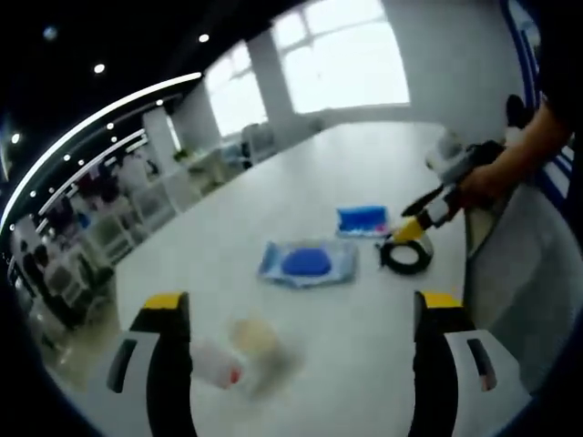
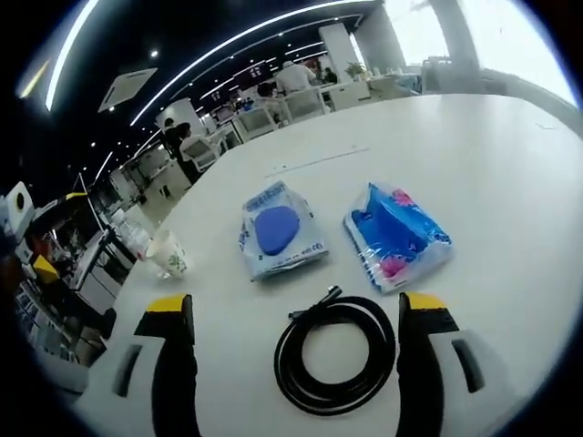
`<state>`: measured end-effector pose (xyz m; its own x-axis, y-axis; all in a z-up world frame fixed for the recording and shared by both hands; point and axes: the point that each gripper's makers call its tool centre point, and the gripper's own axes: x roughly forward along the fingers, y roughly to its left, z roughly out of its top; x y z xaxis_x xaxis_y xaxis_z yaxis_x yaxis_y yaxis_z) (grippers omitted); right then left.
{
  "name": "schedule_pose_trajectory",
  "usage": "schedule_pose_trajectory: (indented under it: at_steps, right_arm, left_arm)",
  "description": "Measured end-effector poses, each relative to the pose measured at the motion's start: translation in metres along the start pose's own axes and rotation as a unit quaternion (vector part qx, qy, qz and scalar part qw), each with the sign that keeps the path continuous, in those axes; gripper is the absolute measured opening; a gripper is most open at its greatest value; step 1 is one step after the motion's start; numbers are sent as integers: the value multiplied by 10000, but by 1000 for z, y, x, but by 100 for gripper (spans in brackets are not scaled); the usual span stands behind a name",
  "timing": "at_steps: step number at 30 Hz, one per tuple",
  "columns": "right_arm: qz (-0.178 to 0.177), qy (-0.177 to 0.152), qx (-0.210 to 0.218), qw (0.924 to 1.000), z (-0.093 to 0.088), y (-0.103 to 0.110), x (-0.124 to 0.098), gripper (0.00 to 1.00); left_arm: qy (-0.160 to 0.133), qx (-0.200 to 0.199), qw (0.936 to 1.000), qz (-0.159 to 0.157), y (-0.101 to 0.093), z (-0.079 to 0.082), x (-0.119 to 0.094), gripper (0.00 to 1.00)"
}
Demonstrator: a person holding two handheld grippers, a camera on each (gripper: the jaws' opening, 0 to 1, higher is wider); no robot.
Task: Arrange the tabletop items into an orderly group along one side of the table until the central work area is clear of visible clutter.
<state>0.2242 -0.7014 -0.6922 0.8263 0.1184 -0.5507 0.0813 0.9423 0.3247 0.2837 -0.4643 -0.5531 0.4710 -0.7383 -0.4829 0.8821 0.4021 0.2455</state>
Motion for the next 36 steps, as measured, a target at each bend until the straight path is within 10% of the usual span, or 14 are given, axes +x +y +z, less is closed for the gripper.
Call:
schedule_pose_trajectory:
  at_steps: [36]
  right_arm:
    - [201, -188, -175, 9995, 12, 34, 23, 88]
  left_arm:
    - [26, -152, 9997, -173, 68, 33, 66, 97]
